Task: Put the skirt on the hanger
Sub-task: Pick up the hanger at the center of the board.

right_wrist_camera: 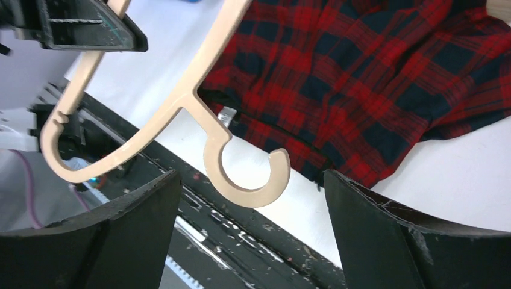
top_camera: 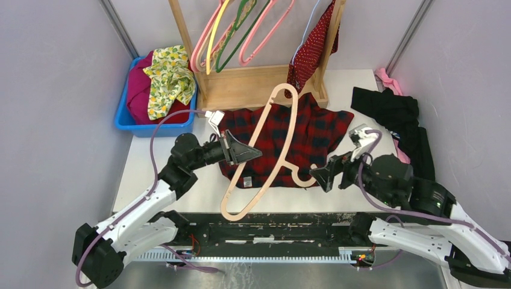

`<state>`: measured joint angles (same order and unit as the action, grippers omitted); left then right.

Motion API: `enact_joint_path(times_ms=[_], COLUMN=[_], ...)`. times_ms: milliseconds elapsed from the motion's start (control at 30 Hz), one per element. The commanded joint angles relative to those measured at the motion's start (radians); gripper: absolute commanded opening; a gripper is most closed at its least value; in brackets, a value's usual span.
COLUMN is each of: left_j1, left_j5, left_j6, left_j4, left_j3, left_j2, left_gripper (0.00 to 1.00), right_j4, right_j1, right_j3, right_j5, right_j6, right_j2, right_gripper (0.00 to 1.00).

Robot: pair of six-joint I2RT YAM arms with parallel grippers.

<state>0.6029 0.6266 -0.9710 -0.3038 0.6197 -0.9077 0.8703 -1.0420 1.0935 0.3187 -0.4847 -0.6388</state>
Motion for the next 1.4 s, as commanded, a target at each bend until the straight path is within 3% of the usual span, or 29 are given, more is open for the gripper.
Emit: enact_joint_path(times_ms=[0, 167, 400, 633, 867, 1200, 1367], left_j1=[0.003, 0.004, 0.003, 0.004, 0.009, 0.026, 0.027], left_j5=[-0.105, -0.248, -0.428, -0.445, -0.452, -0.501, -0.512], left_j6=[-0.138, -0.202, -0.314, -0.354, -0.376, -0.402, -0.398], left_j4=[-0.179, -0.260, -0.390, -0.407, -0.413, -0.422, -0.371], left_j3=[-0.020, -0.048, -0.147, -0.209, -0.271, -0.336, -0.332], left_j2=[0.052, 0.100, 0.187, 0.215, 0.256, 0.318, 0.365], left_gripper=[0.03, 0.03, 0.03, 0.03, 0.03, 0.03, 0.03], right_j4=[-0.058, -0.139, -0.440, -0.847, -1.113, -1.271, -1.194], right_j1=[0.002, 0.002, 0.003, 0.002, -0.001, -0.012, -0.014], right_j3=[-0.022, -0.083, -0.248, -0.402, -0.463, -0.513, -0.545], right_j5=[-0.005, -0.123, -0.268, -0.316, -0.244, -0.084, -0.061], right_j6=[-0.110, -0.176, -0.290, -0.342, -0.361, -0.435, -0.427], right_j2=[0.078, 0.123, 0.110, 0.037, -0.071, -0.199, -0.119], right_gripper=[0.93, 0.93, 0.92, 0.87, 0.83, 0.80, 0.80])
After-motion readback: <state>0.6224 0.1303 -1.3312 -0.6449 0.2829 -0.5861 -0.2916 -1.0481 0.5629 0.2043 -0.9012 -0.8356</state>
